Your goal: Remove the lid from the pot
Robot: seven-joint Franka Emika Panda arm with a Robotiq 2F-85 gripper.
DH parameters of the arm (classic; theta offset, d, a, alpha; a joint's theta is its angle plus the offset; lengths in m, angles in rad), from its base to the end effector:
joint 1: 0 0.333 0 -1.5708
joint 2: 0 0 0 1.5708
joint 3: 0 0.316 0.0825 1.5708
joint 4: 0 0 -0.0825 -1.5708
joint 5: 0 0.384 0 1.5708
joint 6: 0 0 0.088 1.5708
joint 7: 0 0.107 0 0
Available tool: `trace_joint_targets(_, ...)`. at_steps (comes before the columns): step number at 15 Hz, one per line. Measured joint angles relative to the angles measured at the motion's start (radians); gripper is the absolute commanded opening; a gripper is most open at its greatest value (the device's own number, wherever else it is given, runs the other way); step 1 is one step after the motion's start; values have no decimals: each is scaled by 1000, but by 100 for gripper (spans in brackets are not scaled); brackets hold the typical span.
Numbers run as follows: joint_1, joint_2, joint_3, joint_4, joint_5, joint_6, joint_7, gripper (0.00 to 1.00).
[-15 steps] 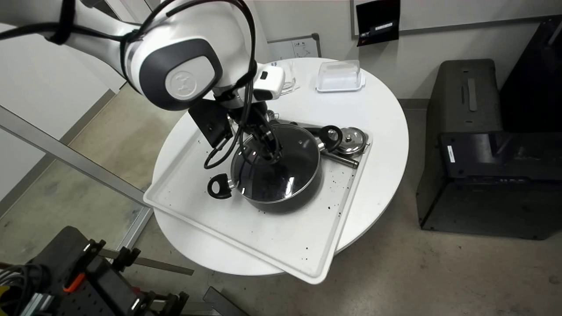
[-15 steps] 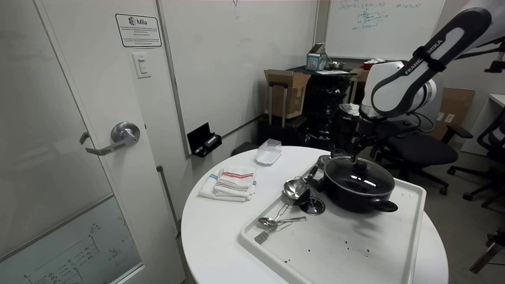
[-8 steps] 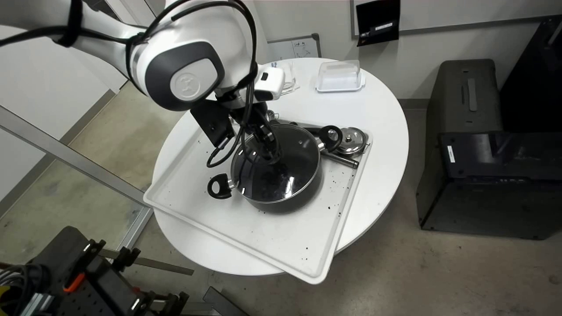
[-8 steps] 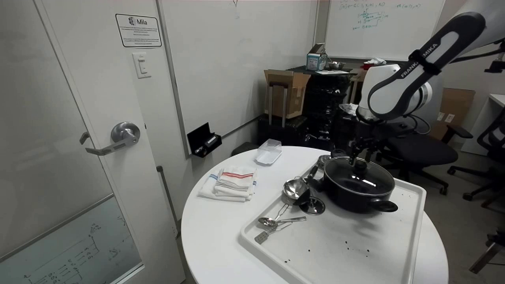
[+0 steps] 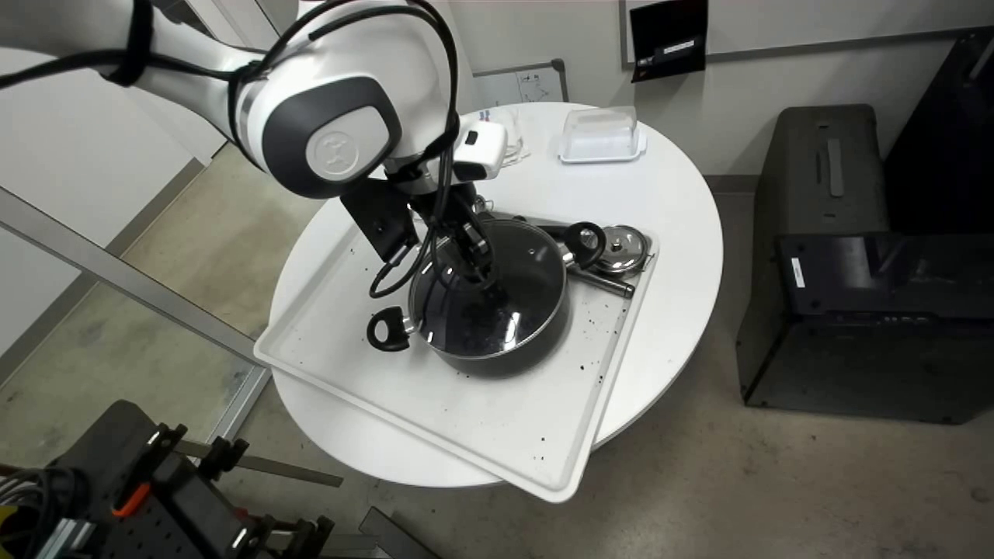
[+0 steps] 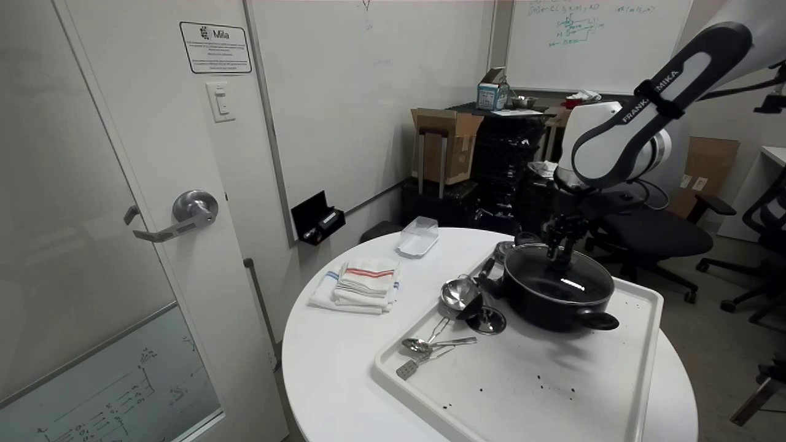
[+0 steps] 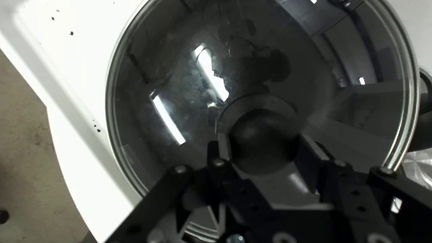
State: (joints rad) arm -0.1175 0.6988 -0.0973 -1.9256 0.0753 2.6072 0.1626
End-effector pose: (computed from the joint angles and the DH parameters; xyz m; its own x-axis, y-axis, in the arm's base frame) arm 0.6005 -0.1319 0.1223 0.9129 -0.4080 -0.0078 -0.4077 -0.9127 0.0266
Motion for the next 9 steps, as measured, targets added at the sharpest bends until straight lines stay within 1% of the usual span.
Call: trace_joint_targets(9, -9, -16, 1, -8, 1, -2, -3, 25)
